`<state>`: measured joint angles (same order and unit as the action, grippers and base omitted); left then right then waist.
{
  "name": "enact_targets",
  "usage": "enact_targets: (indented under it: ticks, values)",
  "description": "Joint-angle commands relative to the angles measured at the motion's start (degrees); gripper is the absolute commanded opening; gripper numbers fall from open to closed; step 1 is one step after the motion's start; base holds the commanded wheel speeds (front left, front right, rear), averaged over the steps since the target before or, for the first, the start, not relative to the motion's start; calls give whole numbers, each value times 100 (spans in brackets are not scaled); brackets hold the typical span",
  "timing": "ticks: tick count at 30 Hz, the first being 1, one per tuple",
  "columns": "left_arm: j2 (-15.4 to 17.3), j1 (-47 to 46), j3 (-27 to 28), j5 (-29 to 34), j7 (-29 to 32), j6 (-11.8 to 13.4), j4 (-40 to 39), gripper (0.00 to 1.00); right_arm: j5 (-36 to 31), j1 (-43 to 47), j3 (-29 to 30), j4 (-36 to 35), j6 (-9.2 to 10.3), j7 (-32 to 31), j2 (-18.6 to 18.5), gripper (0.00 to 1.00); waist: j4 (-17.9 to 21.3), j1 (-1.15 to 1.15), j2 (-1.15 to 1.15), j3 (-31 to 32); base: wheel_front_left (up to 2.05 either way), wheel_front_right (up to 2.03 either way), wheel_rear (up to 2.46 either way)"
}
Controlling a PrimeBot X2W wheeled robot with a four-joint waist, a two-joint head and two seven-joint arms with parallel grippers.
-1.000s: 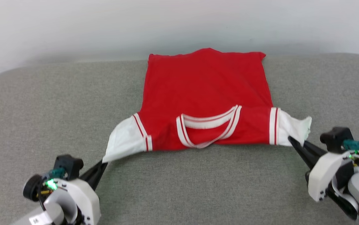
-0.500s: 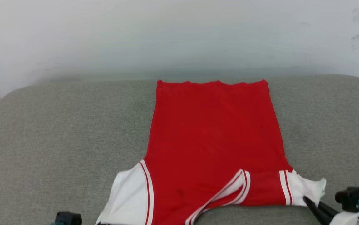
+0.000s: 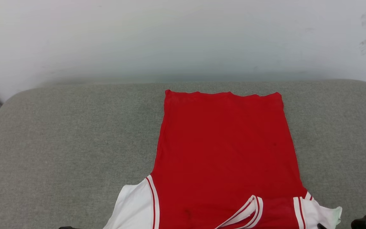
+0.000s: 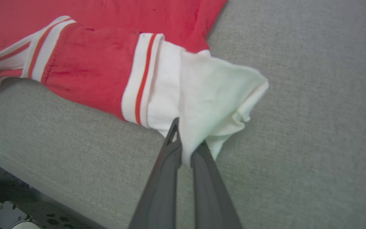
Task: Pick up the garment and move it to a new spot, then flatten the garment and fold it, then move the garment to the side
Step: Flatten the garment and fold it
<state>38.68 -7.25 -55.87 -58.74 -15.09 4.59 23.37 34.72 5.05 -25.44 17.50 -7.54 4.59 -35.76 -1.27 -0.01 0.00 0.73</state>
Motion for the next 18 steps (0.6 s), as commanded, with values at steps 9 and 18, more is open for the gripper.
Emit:
enact_targets:
  ticks: [9, 18]
  values:
    - [-100, -39, 384, 516, -11, 82, -269, 0, -398, -76, 755, -620, 8, -247, 216, 100, -34, 1, 0, -130, 0, 0, 0]
    - [-34, -392, 685, 985, -11, 259, -864, 0, -805, -1239, 1985, -2075, 7, -1163, -119, 100, -218, 1, 0, -668, 0, 0, 0]
